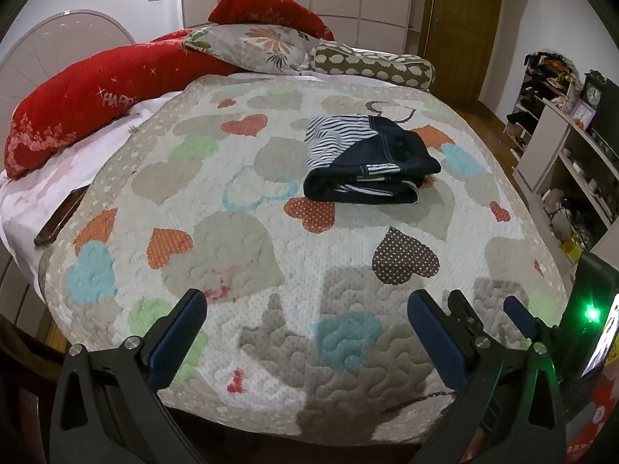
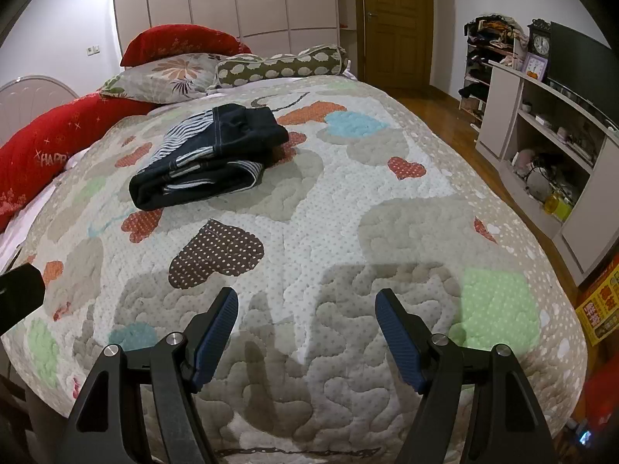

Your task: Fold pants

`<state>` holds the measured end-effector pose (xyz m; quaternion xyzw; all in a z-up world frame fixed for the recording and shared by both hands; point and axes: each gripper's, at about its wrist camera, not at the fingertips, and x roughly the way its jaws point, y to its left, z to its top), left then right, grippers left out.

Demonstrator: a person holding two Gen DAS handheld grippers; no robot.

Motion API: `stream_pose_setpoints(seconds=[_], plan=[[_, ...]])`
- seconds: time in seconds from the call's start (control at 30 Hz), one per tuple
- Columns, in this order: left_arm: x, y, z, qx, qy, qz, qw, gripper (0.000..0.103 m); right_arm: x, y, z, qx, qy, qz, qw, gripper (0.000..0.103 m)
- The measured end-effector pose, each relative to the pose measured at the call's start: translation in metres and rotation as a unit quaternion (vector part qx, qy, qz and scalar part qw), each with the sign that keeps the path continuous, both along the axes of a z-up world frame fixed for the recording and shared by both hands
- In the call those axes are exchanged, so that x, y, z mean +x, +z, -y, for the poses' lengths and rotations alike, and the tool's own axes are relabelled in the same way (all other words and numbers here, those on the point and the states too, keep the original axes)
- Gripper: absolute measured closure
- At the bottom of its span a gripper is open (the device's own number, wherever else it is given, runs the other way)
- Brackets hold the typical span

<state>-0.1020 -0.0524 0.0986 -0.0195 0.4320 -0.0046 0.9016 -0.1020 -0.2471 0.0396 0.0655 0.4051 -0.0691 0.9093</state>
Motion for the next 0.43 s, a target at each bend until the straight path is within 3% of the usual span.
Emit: stream_pose_setpoints(seconds=[0.43], plan=[[0.012,-0.02,-0.006,-0.013,-0.006,-0.014,0.9998,0.0,0.007,-0.009,-0.008,-0.032,0.014,-0.001,0.999,0.025]])
